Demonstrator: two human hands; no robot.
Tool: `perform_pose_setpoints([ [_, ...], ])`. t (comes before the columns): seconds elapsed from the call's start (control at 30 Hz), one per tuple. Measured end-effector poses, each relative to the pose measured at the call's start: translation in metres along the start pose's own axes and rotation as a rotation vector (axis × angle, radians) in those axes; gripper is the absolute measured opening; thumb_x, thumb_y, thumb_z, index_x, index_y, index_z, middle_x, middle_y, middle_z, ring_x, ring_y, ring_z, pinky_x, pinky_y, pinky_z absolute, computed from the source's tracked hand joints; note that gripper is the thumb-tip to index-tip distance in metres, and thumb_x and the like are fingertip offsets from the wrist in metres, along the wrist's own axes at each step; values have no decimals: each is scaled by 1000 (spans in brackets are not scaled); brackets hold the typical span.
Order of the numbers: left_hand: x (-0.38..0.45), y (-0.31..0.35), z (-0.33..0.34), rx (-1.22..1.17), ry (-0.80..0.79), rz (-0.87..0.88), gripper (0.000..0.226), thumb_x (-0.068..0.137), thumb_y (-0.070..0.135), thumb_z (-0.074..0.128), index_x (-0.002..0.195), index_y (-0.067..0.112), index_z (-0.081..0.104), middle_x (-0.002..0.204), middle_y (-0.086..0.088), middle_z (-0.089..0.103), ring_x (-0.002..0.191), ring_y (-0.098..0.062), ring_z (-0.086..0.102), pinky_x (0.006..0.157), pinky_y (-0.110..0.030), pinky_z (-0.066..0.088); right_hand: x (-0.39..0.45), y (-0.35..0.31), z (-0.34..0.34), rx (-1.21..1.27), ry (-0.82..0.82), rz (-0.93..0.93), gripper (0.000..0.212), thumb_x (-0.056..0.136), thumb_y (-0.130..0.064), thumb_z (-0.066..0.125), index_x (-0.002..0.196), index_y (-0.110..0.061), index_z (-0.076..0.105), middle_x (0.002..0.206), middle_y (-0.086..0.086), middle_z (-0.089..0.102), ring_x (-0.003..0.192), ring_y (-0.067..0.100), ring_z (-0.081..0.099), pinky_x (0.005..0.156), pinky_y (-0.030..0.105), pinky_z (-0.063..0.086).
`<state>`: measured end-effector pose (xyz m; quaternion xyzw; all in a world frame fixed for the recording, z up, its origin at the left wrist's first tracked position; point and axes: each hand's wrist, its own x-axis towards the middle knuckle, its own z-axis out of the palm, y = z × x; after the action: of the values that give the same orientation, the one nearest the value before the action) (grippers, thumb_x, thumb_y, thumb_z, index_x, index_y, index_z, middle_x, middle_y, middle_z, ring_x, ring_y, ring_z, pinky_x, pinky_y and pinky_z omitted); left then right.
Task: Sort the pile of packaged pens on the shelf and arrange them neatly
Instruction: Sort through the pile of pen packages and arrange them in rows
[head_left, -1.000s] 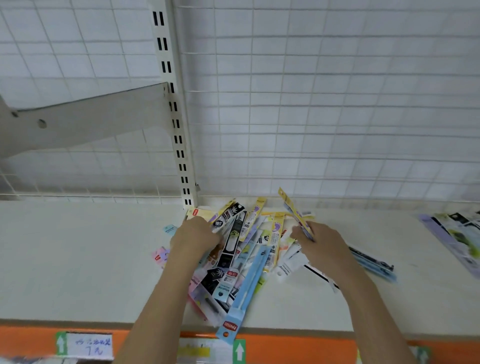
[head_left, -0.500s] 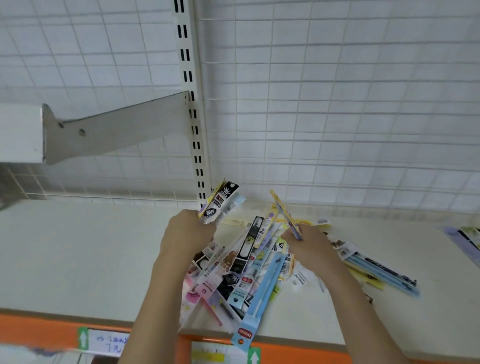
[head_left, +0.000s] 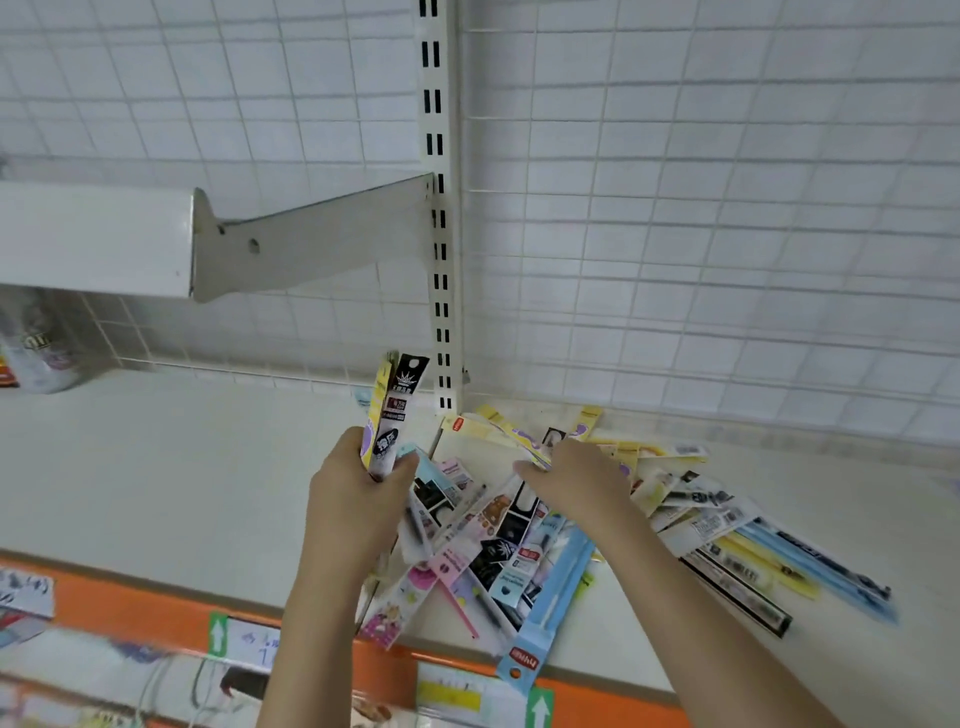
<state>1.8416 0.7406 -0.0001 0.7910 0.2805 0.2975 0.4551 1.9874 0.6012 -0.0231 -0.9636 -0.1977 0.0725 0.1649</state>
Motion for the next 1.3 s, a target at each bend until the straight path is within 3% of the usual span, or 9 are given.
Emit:
perform_pose_setpoints([
  [0.1,-1,-2,-1,3,44,20,11,86,14,61,84,7,53,69,-16,59,57,-24,47,55,-31,37,0,-3,6,-58,-5,1,52,89,-54,49,59,-14,35,61,-1,41,56,17,44,45,23,27],
  [0.27,0,0,-3,-9,90,68,14,86,13,62,94,3,57,82,-17,64,72,-34,58,61,-33,45,8,2,7,39,-52,65,34,86,-27,57,63,-16,36,64,-1,43,55,13,42,46,24,28],
  [0.4,2,0,-3,-17,78,85,9,86,11,60,95,11,58,76,3,62,67,-11,57,60,-24,44,10,9,5,181,-64,107,31,82,-21,58,63,-18,35,64,-1,41,60,19,45,47,24,28],
  [0.63,4,-2,3,-18,68,79,25,87,13,59,111,20,56,81,9,62,70,-8,57,59,-19,42,-18,20,-18,425,99,101,17,81,-18,61,72,-13,48,61,1,44,57,21,43,52,26,30],
  [0.8,6,1,4,17,25,56,14,88,16,57,89,4,64,85,-23,68,82,-39,62,71,-41,50,-42,25,-32,623,179,82,10,83,-13,53,74,-12,53,60,-3,65,56,20,49,55,27,39],
  [0.87,5,3,3,30,8,80,14,89,17,56,88,6,64,85,-24,69,81,-39,62,69,-39,50,-49,27,-38,656,205,84,11,87,-15,50,80,-17,58,64,-9,69,54,16,50,58,29,44],
  [1.0,5,4,5,50,-21,94,14,91,17,53,92,8,64,81,-16,70,72,-35,60,59,-26,44,-56,34,-42,665,262,96,24,92,-27,48,90,-11,66,44,-19,58,54,12,50,55,27,40],
  [1.17,4,7,13,94,-59,109,14,92,18,53,91,9,63,78,-17,68,77,-39,62,63,-36,49,-59,44,-37,636,293,148,42,90,-49,52,71,-11,57,58,0,52,63,23,54,63,33,41],
  [1.3,8,12,18,172,-54,159,16,92,20,54,91,6,61,71,-20,65,69,-38,60,57,-34,44,-64,62,-39,690,327,183,28,80,-32,70,70,-14,51,62,1,51,60,21,51,59,32,40],
])
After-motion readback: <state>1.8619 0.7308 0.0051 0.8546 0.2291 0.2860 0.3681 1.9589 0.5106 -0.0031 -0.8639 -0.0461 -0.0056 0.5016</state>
